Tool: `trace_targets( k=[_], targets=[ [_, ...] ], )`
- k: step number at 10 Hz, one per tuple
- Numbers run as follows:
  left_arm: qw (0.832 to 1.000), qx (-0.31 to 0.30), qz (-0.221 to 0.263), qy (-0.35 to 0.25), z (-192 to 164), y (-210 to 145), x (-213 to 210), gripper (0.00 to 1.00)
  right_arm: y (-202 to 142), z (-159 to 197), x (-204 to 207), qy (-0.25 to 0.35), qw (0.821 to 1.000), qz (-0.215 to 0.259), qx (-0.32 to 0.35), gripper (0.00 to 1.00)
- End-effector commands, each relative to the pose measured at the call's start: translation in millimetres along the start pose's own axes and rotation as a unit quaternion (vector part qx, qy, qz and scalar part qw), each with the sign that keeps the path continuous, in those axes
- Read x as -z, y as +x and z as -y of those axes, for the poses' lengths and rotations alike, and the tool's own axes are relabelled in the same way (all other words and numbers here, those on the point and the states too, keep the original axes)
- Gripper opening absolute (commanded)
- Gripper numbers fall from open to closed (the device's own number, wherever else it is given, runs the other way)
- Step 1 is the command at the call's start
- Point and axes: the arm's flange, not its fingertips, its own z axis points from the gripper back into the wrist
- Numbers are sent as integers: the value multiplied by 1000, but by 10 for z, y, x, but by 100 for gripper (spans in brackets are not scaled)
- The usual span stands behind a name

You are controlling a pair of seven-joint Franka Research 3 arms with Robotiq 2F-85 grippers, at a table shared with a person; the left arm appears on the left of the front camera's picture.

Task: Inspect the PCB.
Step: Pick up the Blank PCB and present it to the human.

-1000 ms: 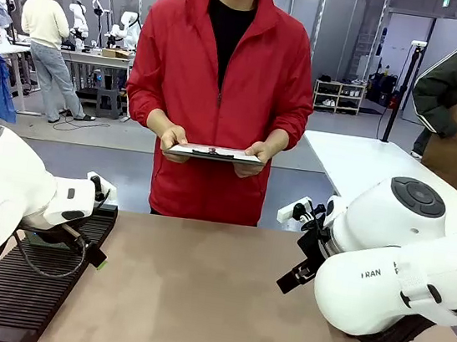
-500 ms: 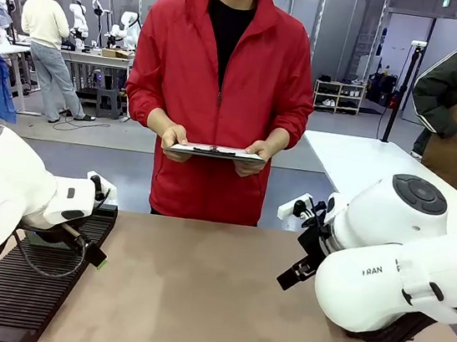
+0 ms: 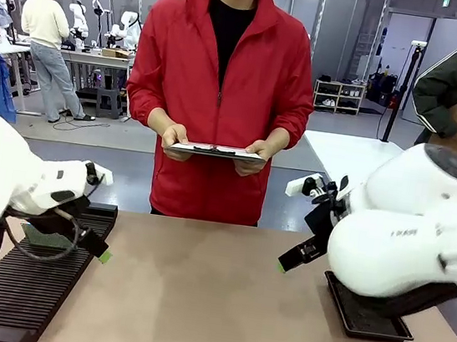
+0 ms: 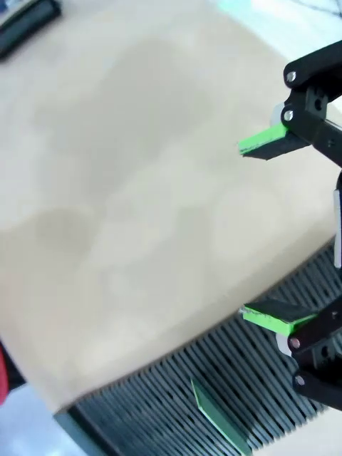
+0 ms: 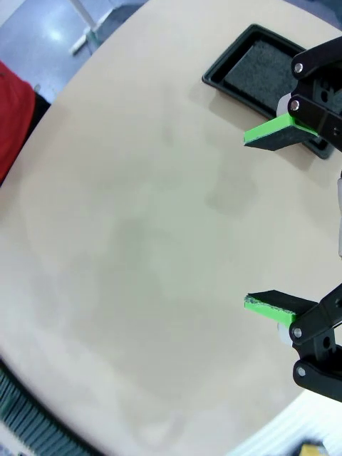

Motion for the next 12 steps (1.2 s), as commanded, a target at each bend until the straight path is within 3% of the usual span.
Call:
trace_targets(
  k=[1, 2, 4, 6, 7, 9, 12],
  targets=[
    [997, -24, 1, -69, -207, -166, -445, 100, -96, 203, -401, 86, 996, 9, 18, 100],
    [991, -37, 9, -132, -304, -267, -601, 100, -176, 345, -526, 144, 989, 13, 43, 100],
    [968, -71, 26, -240, -630, -561, -901, 100, -463, 696, -716, 259, 957, 27, 127, 100],
    [942, -111, 62, -311, -962, -894, -1063, 100, -840, 1000, -827, 347, 916, 58, 193, 100],
    [924, -139, 98, -343, -1101, -1142, -1156, 100, -1134, 1147, -873, 393, 887, 82, 230, 100],
    [892, -195, 154, -377, -1344, -1667, -1330, 100, -1681, 1331, -959, 425, 855, 138, 264, 100],
    [856, -253, 194, -407, -1616, -2393, -1626, 100, -2423, 1494, -1127, 436, 831, 170, 301, 100]
  ],
)
